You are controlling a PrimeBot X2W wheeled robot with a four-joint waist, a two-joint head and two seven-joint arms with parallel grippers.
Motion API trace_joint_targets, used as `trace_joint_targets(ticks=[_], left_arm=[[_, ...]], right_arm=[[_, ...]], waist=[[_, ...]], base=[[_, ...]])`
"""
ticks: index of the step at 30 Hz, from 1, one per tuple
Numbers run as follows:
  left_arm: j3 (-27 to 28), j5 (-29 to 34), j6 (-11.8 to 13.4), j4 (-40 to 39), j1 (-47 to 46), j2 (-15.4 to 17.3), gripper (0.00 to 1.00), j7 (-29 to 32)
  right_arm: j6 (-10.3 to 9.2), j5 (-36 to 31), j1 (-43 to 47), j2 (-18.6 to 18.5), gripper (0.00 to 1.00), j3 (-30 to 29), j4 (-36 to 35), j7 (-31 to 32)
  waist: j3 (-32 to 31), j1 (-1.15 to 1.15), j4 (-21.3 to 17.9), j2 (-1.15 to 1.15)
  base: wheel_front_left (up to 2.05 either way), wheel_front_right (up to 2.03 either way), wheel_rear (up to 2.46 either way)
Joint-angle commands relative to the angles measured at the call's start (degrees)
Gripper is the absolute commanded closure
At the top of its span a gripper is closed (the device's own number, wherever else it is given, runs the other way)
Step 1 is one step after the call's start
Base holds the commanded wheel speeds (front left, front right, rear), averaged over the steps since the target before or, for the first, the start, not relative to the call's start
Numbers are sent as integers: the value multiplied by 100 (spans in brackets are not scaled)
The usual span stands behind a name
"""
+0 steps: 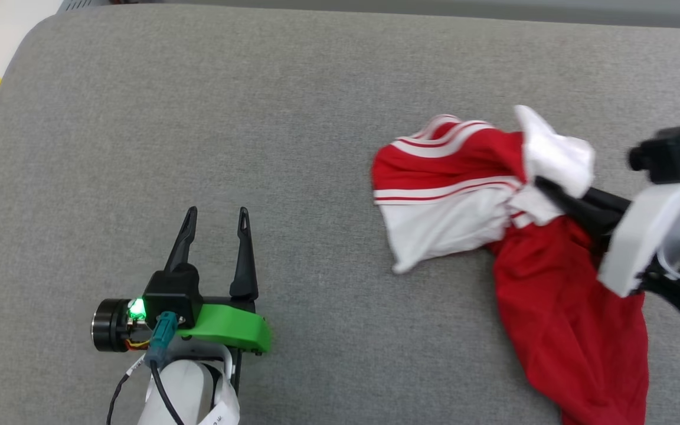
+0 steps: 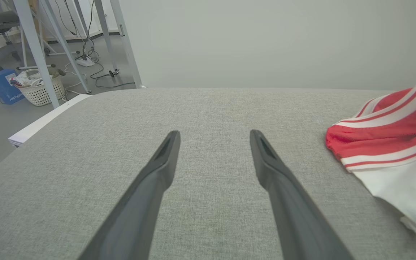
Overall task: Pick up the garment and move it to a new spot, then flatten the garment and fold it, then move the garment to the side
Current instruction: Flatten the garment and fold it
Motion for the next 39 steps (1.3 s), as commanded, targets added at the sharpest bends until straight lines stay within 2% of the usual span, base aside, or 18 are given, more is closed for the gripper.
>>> trace_joint_targets(ticks=[1,5,10,15,18,19,26,30,35,39], left_arm=[[-14,40,-22,9,43,-23,0,-33],[-48,38,-33,28,37,-23,0,-33],[-44,27,-33,53,75,-23,0,-33],[-76,21,-49,96,84,-23,0,-33],[-93,48,-71,121,80,-23,0,-33],[-93,59,-75,129,88,-24,0,-33],[-75,136,-94,125,216,-24,0,-33],[-62,157,-85,70,272,-24,0,-33],[-66,182,-83,-4,258,-24,0,-33],[-108,202,-94,-42,205,-24,0,-33]], right_arm=[[-4,96,214,-105,100,-195,172,-117],[-4,350,713,-256,100,-727,633,-407],[-4,640,1326,-278,100,-1226,1352,-584],[-4,731,1652,-82,100,-1466,2173,-636],[-4,669,1707,58,99,-1507,2413,-724],[-4,661,1714,104,0,-1555,2435,-817],[-4,-121,1916,-131,0,-1975,2208,-1755],[-4,-641,2060,-331,0,-2491,1630,-1938],[-4,-1376,1982,-435,0,-3064,404,-1405],[-4,-1845,1779,-494,0,-3075,-751,-347]], waist=[[-60,0,-114,0],[-48,0,-141,0],[-49,0,-168,0],[-77,0,-153,0],[-118,0,-137,0],[-144,0,-136,0],[-368,0,-142,0],[-416,0,-172,0],[-375,0,-180,0],[-305,0,-138,0]], base=[[0,0,0],[0,0,0],[0,0,0],[0,0,0],[0,0,0],[0,0,0],[0,0,0],[0,0,0],[0,0,0],[0,0,0]])
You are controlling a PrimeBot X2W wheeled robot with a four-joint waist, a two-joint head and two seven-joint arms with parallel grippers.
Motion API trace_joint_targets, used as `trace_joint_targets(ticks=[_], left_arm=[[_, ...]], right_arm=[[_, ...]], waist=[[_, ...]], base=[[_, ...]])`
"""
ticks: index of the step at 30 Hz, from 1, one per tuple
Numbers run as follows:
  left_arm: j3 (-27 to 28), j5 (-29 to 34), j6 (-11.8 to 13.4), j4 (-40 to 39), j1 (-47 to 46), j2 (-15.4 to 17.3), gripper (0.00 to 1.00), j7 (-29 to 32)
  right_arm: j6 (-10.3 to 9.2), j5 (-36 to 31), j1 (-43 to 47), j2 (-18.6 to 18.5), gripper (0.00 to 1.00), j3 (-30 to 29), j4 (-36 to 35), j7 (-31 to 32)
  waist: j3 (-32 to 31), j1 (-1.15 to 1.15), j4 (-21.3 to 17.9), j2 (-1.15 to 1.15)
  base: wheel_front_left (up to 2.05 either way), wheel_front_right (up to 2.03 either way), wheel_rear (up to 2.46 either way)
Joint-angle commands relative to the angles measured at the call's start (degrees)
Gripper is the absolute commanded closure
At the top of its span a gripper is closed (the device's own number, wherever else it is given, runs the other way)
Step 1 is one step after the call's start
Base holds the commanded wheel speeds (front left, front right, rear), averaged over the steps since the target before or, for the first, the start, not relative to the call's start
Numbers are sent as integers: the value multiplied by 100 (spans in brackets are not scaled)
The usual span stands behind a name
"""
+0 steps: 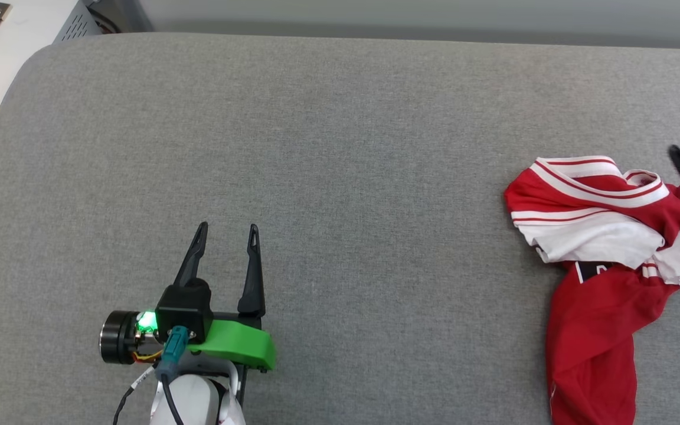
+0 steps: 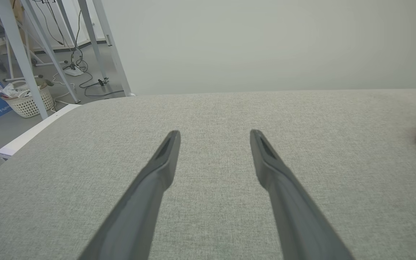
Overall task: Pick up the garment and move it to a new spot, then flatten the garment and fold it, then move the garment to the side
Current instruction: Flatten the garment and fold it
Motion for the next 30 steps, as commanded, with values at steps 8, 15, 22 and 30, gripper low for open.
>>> trace_joint_targets(ticks=[8,15,22,30], left_arm=[[-85,28,-38,-65,-180,-20,0,-33],[-201,-79,12,-129,-367,-20,0,-33],[-346,-177,66,-165,-630,-20,0,-33],[-337,-188,125,-108,-638,-20,0,-33]], right_arm=[[-4,-83,-786,-357,0,1154,-1206,2640],[-4,49,-1586,-529,0,2396,-1039,3982],[-4,0,-2291,-224,0,3477,208,4086],[-4,439,-2662,48,100,4155,1183,3399]], waist=[[201,0,175,0],[533,0,361,0],[967,0,565,0],[891,0,567,0]], base=[[0,0,0],[0,0,0],[0,0,0],[0,0,0]])
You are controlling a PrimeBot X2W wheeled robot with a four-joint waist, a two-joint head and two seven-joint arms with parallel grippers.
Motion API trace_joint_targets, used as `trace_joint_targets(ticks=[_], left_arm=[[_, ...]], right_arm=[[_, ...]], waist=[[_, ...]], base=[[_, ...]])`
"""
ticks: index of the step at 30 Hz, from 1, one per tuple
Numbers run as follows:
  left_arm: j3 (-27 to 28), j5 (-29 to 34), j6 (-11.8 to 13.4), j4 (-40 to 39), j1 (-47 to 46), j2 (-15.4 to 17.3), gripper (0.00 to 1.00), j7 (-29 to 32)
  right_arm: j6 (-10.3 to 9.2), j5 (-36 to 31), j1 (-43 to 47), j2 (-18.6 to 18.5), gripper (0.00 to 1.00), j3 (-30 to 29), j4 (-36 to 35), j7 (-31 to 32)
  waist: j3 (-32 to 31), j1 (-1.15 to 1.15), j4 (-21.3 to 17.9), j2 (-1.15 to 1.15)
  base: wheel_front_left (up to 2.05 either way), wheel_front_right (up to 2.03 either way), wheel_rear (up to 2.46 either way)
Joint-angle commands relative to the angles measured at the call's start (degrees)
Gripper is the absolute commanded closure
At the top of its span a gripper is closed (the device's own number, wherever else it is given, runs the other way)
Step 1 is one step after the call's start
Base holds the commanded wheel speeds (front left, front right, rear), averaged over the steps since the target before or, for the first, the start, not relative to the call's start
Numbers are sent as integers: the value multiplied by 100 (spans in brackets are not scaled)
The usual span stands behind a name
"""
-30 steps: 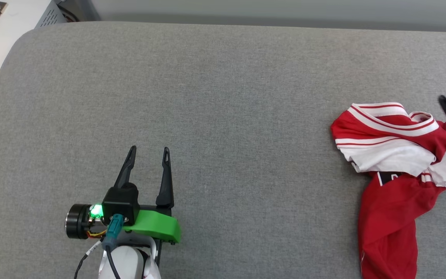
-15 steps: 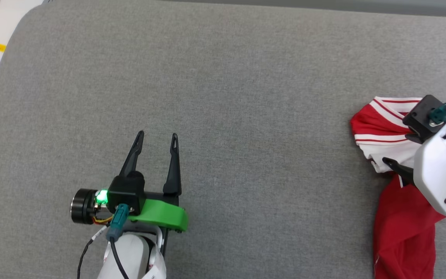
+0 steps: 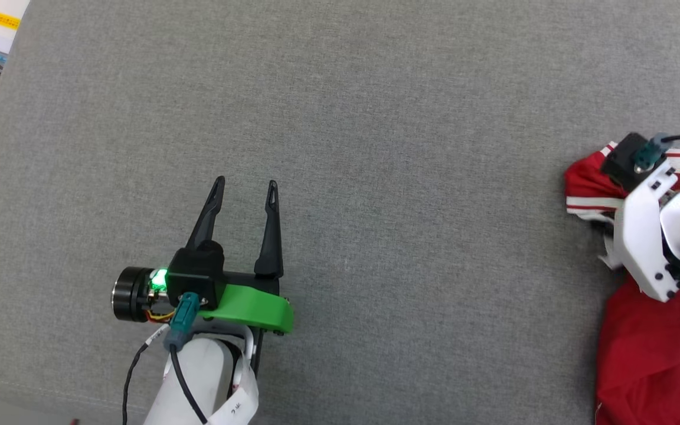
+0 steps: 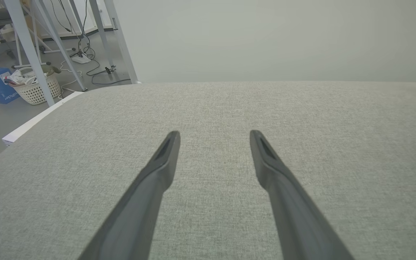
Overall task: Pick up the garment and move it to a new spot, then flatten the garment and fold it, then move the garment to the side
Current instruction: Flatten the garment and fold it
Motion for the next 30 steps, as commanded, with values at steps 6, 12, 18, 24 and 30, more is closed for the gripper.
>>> trace_joint_targets(ticks=[6,12,18,24,30], left_arm=[[68,52,-2,43,102,-16,0,-33],[22,65,-40,24,101,-16,0,-33],[-9,45,-34,-13,88,-16,0,-33],[-78,-24,-2,8,-17,-16,0,-33],[-89,-94,55,30,-118,-16,0,-33]], right_arm=[[-11,552,-292,313,100,-177,-173,-901],[-11,809,-712,467,100,-398,-611,-1210],[-11,644,-1270,1241,100,-175,-361,-1308],[-11,476,-1771,2482,100,479,526,-1576],[-11,621,-1828,3354,100,1436,1424,-1746]], waist=[[-335,0,-157,0],[-455,0,-82,0],[-331,0,52,0],[-86,0,189,0],[96,0,268,0]], base=[[0,0,0],[0,0,0],[0,0,0],[0,0,0],[0,0,0]])
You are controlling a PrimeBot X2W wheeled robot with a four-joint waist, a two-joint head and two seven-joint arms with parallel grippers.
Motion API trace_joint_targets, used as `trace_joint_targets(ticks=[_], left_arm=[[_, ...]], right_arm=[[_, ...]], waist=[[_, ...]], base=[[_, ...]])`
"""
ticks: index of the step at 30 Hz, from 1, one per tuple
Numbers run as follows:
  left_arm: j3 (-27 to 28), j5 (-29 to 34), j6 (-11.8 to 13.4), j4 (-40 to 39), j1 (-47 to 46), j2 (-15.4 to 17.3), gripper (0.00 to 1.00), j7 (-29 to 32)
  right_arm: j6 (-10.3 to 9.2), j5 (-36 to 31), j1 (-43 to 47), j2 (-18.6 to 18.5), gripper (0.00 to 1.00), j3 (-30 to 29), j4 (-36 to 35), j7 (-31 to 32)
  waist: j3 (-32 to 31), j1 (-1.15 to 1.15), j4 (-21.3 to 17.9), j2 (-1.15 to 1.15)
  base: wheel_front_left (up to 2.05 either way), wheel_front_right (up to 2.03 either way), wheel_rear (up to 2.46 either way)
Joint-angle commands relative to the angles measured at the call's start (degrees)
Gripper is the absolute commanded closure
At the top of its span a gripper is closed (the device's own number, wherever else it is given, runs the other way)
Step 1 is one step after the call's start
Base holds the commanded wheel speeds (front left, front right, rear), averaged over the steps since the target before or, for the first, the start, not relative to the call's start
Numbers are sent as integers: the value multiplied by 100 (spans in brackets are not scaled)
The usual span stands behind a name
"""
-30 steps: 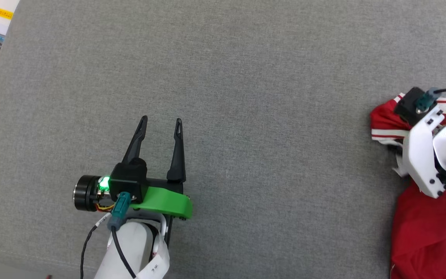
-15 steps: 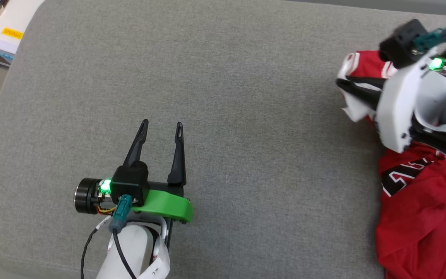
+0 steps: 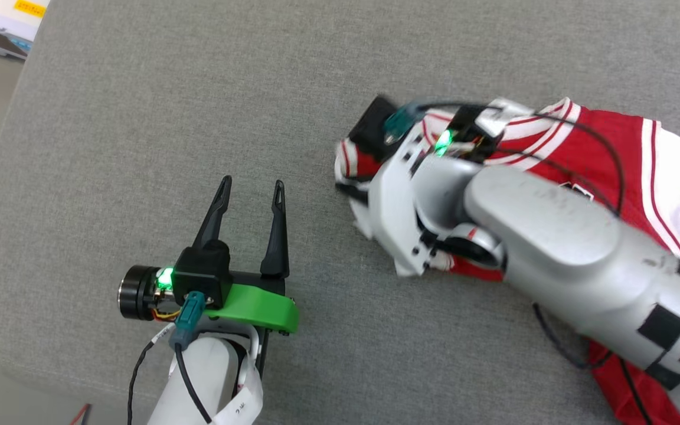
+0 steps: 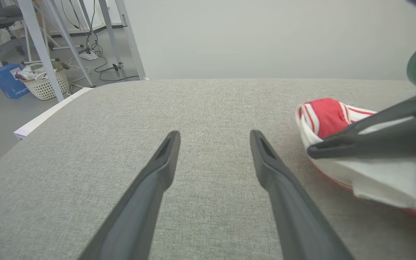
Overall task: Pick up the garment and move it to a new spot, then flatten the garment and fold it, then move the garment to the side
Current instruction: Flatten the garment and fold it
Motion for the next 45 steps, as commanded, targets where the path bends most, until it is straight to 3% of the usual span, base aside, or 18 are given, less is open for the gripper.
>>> trace_joint_targets(ticks=[1,8,9,10,11,16,20,28,35,45], left_arm=[[18,-36,40,14,-98,-16,0,-33],[108,-38,57,50,-127,-16,0,-33],[130,-29,58,64,-128,-16,0,-33],[148,-18,56,78,-125,-16,0,-33],[169,-1,48,94,-120,-16,0,-33],[304,104,-4,131,-34,-16,0,-33],[440,187,-49,108,90,17,0,-33],[628,301,-113,24,303,112,0,-33],[755,361,-158,-59,457,225,0,-33],[794,400,-200,-104,638,260,0,-33]], right_arm=[[-4,88,9,80,100,193,166,10],[-4,213,508,284,100,570,669,339],[-4,196,535,299,80,575,685,261],[-4,179,537,312,13,577,679,141],[-4,173,530,320,0,579,643,-46],[-4,184,462,137,0,580,219,-1093],[-4,247,498,-286,0,443,-211,-1948],[-4,-308,1128,-1039,0,-495,-337,-3244],[-4,-1358,2271,-1084,0,-2308,-161,-3746],[-4,-2799,4258,-472,0,-5336,-853,-3787]], waist=[[79,0,48,0],[105,0,4,0],[81,0,-24,0],[55,0,-49,0],[12,0,-80,0],[-276,0,-219,0],[-507,0,-367,0],[-825,0,-655,0],[-1056,0,-891,0],[-1252,0,-1026,0]], base=[[0,0,0],[0,0,0],[0,0,0],[0,0,0],[0,0,0],[0,0,0],[0,0,0],[0,0,0],[0,0,0],[0,0,0]])
